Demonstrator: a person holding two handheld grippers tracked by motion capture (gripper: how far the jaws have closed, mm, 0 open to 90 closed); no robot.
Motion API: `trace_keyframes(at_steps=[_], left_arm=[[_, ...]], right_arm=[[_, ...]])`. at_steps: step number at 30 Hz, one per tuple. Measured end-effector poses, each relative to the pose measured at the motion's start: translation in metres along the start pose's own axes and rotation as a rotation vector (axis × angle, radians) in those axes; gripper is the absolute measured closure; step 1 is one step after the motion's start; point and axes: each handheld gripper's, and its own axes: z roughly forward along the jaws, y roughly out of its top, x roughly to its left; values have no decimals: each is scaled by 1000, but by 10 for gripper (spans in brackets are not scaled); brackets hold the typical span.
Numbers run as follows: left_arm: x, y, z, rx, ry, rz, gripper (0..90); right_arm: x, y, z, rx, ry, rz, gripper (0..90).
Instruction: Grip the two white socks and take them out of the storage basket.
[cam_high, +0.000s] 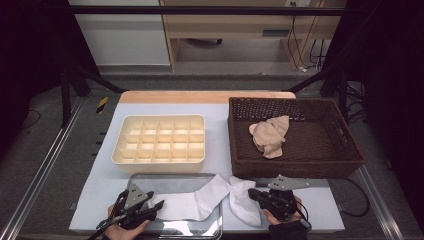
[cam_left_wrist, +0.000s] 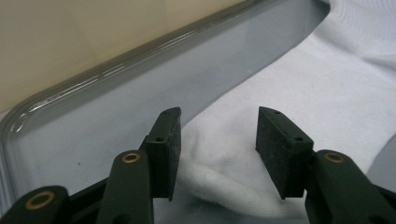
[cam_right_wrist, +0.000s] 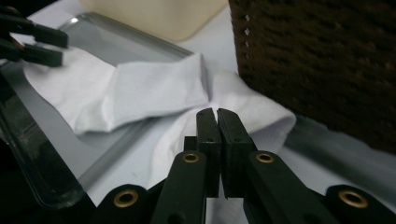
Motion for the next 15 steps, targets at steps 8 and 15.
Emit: trace_keyframes(at_steps=[8,15], left_arm=[[0,0,1,0,0,2,500],[0,0,1,-2,-3,6,502]], right_arm=[[18,32,27,-6,99,-44,886],[38,53,77,87,77,-109,878]])
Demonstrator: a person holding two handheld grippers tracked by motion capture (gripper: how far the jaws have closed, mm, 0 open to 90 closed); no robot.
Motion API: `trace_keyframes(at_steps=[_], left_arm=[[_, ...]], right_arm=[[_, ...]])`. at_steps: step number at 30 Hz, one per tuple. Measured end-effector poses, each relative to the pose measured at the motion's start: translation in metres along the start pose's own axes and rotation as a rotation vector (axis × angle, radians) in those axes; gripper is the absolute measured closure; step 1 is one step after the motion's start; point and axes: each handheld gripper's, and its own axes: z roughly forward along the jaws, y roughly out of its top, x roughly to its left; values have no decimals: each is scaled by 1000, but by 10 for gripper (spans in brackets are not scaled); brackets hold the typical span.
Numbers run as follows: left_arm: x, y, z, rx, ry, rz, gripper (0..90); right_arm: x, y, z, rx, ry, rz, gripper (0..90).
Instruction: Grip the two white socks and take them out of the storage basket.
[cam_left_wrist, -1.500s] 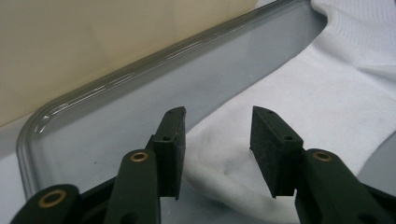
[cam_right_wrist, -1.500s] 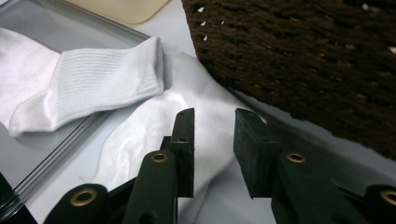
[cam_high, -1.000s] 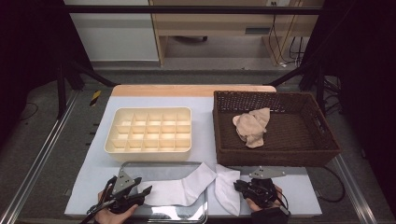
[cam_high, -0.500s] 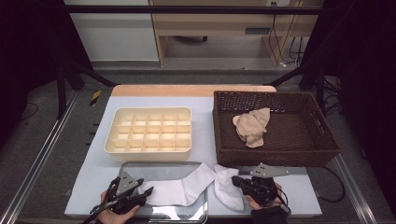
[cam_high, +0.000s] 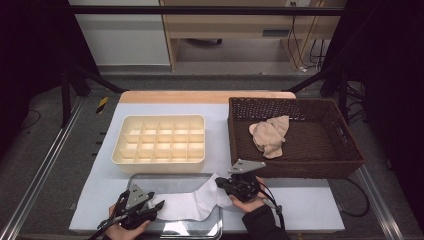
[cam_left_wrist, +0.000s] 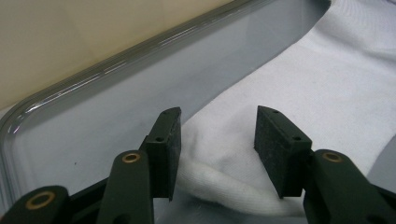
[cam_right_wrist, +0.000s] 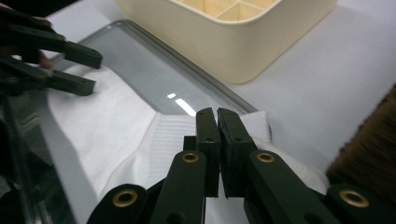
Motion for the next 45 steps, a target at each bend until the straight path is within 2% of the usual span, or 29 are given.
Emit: trace_keyframes(at_steps=[2,4,6,9,12,14,17,20,25,29,30,32,38,41,43,45], left_arm=[[0,0,0,0,-1,0,502],[0,0,0,0,-2,-1,501],[0,0,0,1,-3,-2,501],[1,0,0,0,-3,-2,499],[0,0,0,1,-3,-1,499],[0,0,0,1,-4,-2,499],[1,0,0,1,-4,-3,498],[0,0,0,2,-2,-2,498],[0,0,0,2,-1,-1,498],[0,0,0,2,-3,-3,498],[0,0,0,2,-2,-3,498],[0,0,0,2,-1,-3,498],[0,0,1,1,-3,-9,497],[0,0,0,3,-2,-5,498],[0,0,0,2,-2,-5,498],[0,0,0,1,-2,-4,498]], right_arm=[[0,3,13,26,-28,-3,862],[-3,3,23,54,-86,-11,835],[-6,1,29,84,-124,-18,800],[-7,-1,29,77,-130,-10,752],[-7,1,19,32,-117,-5,706],[-8,3,6,-8,-102,8,696],[-10,-2,-13,-41,-104,18,692],[-12,-13,-27,-50,-100,39,688],[-14,-32,-41,-36,-115,42,679],[-14,-43,-45,-28,-64,75,754],[-12,-46,-44,-12,-43,74,823],[-10,-47,-42,-2,-16,55,887],[3,-28,-42,-50,67,8,891],[13,-11,-28,-50,104,-3,885],[17,-2,-16,-34,96,-11,873],[19,6,-1,-3,63,-4,841]])
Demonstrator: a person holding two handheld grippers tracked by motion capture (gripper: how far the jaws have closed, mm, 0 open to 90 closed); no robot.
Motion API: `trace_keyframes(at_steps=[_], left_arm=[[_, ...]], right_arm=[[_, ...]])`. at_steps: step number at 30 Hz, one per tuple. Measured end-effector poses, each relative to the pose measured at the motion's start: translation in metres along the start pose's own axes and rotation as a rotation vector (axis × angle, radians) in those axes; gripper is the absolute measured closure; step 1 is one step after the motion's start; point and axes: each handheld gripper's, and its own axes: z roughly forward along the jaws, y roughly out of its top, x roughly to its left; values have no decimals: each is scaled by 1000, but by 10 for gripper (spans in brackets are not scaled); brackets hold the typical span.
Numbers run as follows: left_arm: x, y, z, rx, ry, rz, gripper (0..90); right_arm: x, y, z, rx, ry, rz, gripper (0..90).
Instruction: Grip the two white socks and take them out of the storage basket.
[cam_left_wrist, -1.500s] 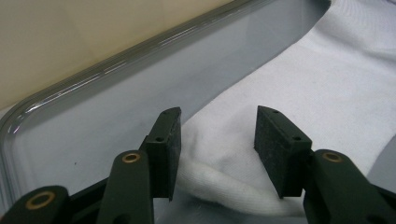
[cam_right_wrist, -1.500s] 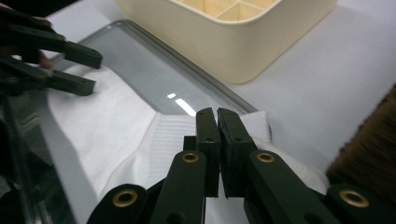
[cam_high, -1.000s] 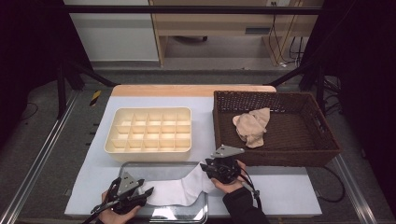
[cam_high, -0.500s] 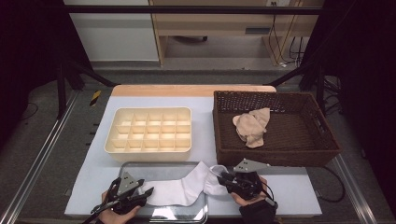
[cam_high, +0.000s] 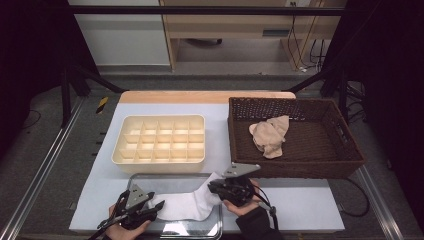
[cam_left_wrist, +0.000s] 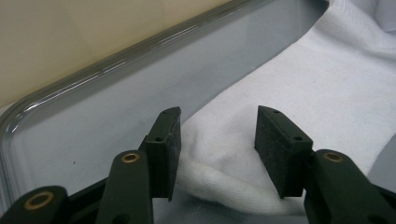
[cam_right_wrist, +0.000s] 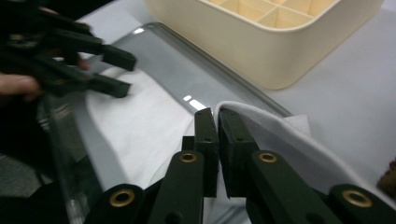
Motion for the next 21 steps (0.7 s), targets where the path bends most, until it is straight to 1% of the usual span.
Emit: trace_keyframes(at_steps=[2,3,4,5,7,8,9,11,12,14,15,18,20,21], left_arm=[[0,0,0,0,0,1,498],[0,0,0,0,-1,0,498],[0,0,0,0,-1,1,498],[0,0,0,0,-1,0,498],[0,0,0,0,-3,0,497],[0,0,0,0,-3,-1,497],[0,0,0,0,-2,0,497],[0,0,0,0,-2,0,497],[0,0,0,0,-2,0,497],[0,0,0,0,-2,-1,497],[0,0,0,0,-2,-1,497],[0,0,0,0,-2,-2,497],[0,0,0,0,-3,-2,497],[1,0,0,0,-2,-1,497]], right_arm=[[-2,5,15,10,-37,-7,816],[-4,6,24,20,-64,2,801],[-6,6,30,24,-82,10,767],[-8,6,35,27,-100,9,744],[-11,6,40,27,-112,11,679],[-11,6,39,20,-108,13,666],[-11,6,37,11,-97,10,655],[-10,9,27,-39,-78,15,638],[-10,10,23,-51,-72,17,635],[-11,12,11,-93,-74,17,635],[-11,12,3,-108,-80,21,643],[-14,9,-13,-117,-136,-10,682],[-15,4,-22,-122,-147,-13,703],[-15,0,-26,-114,-156,-10,705]])
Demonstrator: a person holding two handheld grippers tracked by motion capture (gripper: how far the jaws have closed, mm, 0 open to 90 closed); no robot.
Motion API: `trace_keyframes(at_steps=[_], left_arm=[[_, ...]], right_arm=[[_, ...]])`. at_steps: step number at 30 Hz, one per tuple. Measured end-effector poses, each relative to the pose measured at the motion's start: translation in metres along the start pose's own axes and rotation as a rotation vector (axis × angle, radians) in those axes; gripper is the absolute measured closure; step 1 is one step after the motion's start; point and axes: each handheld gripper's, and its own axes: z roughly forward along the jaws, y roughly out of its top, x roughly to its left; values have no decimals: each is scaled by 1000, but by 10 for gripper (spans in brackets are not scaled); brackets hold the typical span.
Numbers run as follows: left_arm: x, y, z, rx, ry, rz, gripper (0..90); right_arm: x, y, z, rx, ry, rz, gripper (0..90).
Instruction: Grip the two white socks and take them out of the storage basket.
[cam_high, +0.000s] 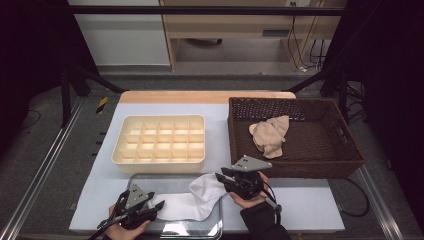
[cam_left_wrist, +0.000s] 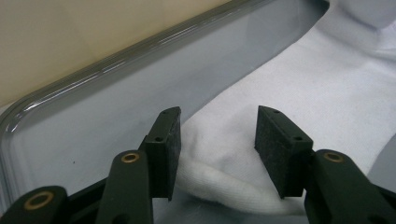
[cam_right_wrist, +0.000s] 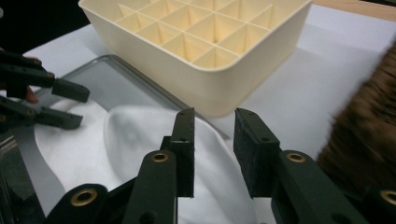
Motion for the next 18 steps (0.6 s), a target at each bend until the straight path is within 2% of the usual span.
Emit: trace_keyframes(at_steps=[3,8,13,16,18], left_arm=[[0,0,0,0,1,1,497],[0,0,0,0,2,-2,496],[0,0,0,0,2,-2,496],[0,0,0,0,2,-2,496],[0,0,0,0,2,0,496]], right_arm=[[-3,-15,-12,22,-42,-6,706],[-13,-43,-35,8,-79,66,654],[-11,-65,-43,19,-72,81,627],[-5,-72,-38,53,-76,74,689],[-3,-73,-33,84,-84,59,790]])
